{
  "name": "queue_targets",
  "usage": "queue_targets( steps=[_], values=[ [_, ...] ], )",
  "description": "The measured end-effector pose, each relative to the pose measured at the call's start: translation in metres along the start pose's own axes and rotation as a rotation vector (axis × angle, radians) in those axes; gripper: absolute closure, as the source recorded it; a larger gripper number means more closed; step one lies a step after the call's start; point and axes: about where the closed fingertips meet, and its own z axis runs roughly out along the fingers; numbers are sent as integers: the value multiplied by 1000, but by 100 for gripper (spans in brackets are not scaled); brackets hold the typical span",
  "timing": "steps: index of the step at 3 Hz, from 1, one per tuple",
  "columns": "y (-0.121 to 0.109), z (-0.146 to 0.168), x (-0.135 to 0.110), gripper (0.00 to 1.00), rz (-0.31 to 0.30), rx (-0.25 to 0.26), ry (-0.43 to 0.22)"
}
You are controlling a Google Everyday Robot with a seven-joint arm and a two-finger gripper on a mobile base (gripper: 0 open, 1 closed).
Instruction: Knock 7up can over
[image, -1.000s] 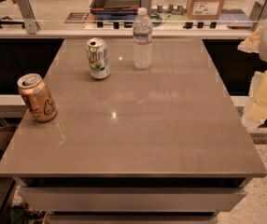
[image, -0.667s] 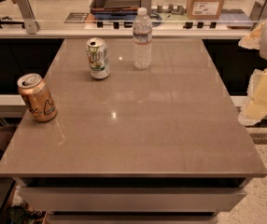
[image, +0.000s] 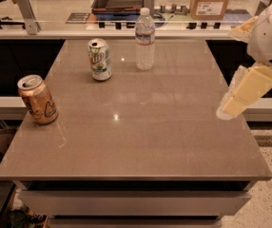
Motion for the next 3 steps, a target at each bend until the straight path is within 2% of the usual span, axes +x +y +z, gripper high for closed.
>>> queue_targets(
  steps=[1,2,3],
  values=[
    [-5,11,-31,0,-8,31,-134],
    [-11,27,-61,0,15,31,-279],
    [-6,49,-95,0,67,-26,-416]
  ],
)
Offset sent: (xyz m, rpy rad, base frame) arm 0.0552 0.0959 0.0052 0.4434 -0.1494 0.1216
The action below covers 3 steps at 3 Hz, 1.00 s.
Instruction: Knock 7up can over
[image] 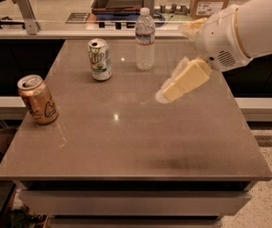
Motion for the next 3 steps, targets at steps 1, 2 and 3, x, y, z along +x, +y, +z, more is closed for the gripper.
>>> queue_targets(
  steps=[1,2,3],
  values=[
    [8,28,-17,0,78,-20,-82],
    [12,54,-29,0,154,-22,-98],
    [12,55,-31,0,185,-19,-100]
  ],
)
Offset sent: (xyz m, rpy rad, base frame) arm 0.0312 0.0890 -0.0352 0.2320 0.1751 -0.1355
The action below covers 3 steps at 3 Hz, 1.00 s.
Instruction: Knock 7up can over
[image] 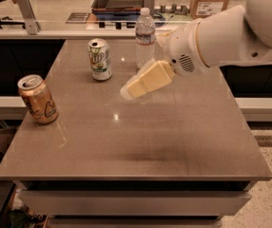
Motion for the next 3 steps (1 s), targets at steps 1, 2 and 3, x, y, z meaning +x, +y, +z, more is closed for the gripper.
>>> queue_targets(
  steps=[1,2,3],
  values=[
    [-11,0,-5,0,2,28,-10],
    [-20,29,-6,0,-5,48,-39],
    [-28,62,-7,0,4,83,-105]
  ],
)
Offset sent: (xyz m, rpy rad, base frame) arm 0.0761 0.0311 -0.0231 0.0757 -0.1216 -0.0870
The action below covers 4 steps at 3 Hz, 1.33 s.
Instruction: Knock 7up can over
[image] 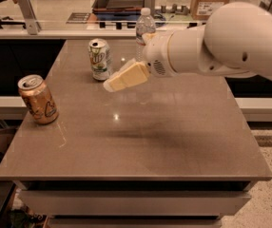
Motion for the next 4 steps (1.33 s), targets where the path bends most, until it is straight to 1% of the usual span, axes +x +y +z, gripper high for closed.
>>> queue_targets(
  steps=[1,2,3,4],
  values=[
    [3,29,5,0,27,22,-67],
    [8,50,13,0,77,46,-130],
    [3,65,19,0,127,70,-200],
    [-8,81,21,0,171,89,-254]
  ],
)
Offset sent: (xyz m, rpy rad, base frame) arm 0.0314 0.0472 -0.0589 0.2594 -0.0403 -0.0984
